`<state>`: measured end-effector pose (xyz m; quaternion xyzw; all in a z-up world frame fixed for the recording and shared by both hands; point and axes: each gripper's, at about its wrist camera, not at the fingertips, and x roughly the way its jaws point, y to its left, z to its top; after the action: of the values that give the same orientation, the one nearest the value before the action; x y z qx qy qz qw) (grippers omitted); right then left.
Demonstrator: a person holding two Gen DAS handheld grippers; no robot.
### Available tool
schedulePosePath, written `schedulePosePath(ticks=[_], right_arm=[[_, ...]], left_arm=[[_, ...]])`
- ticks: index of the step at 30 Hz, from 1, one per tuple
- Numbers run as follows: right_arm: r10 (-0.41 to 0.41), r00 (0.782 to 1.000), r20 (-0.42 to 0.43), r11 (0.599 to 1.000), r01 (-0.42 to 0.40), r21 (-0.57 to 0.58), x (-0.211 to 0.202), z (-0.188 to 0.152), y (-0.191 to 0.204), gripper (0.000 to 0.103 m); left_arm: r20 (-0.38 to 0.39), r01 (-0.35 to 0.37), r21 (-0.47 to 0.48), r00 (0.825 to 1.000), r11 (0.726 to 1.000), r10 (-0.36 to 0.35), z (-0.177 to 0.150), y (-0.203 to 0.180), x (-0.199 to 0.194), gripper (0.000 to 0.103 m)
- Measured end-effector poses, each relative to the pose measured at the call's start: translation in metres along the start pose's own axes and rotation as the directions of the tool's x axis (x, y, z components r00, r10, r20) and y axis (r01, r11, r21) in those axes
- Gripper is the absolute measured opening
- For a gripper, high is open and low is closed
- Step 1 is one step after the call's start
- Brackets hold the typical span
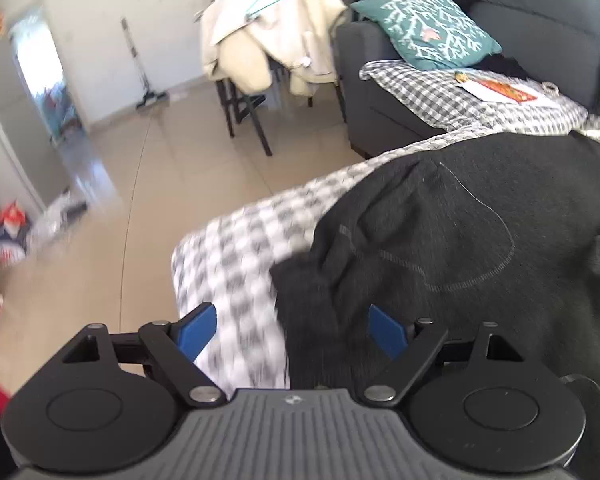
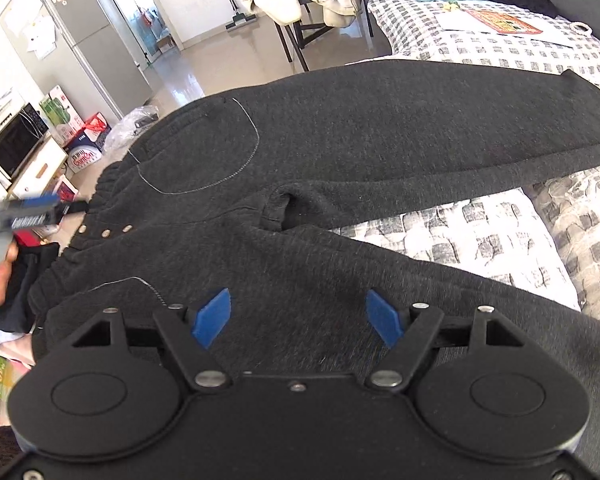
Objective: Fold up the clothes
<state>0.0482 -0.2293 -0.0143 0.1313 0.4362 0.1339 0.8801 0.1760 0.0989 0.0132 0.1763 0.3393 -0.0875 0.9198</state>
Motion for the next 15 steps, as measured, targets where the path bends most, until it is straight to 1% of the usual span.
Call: schedulePosePath(ticks=[2, 5, 8, 12, 13, 14, 15], right_arm=[[0.002, 1.0, -0.007, 1.0, -0.002, 0.002, 0.003, 0.004, -0.002, 0.077], [0.007, 1.0, -0.007, 1.0, -0.007, 0.014, 0.006, 0.008, -0.006, 0.077], [0.008, 1.0, -0.002, 0.999, -0.008, 0.031, 0.006, 0.012, -0.01, 0.077], [0.015, 1.0, 0.008, 0.999, -0.015, 0.038, 0.007, 0.015, -0.013, 0.077], [0.015, 1.0, 0.009, 0.999, -0.015, 0.041, 0.008, 0.016, -0.014, 0.077], [0.015, 1.0, 0.01, 0.999, -0.016, 0.045, 0.008, 0.017, -0.015, 0.077], [0.015, 1.0, 0.013, 0.999, -0.015, 0.049, 0.008, 0.018, -0.017, 0.077]], left_arm=[[0.008, 0.014, 0.038, 1.0, 0.999, -0.014, 0.013, -0.005, 0.02, 0.084], [0.001, 0.054, 0.061, 0.999, 0.997, -0.055, 0.031, -0.011, 0.047, 0.084], [-0.013, 0.102, 0.047, 0.995, 0.994, -0.101, 0.045, -0.013, 0.07, 0.084], [-0.026, 0.159, 0.009, 0.987, 0.987, -0.159, 0.053, -0.016, 0.089, 0.084], [-0.026, 0.172, -0.001, 0.985, 0.985, -0.172, 0.053, -0.016, 0.089, 0.082], [-0.025, 0.186, -0.011, 0.982, 0.982, -0.187, 0.053, -0.016, 0.089, 0.078], [-0.024, 0.2, -0.021, 0.979, 0.979, -0.201, 0.053, -0.016, 0.089, 0.063]])
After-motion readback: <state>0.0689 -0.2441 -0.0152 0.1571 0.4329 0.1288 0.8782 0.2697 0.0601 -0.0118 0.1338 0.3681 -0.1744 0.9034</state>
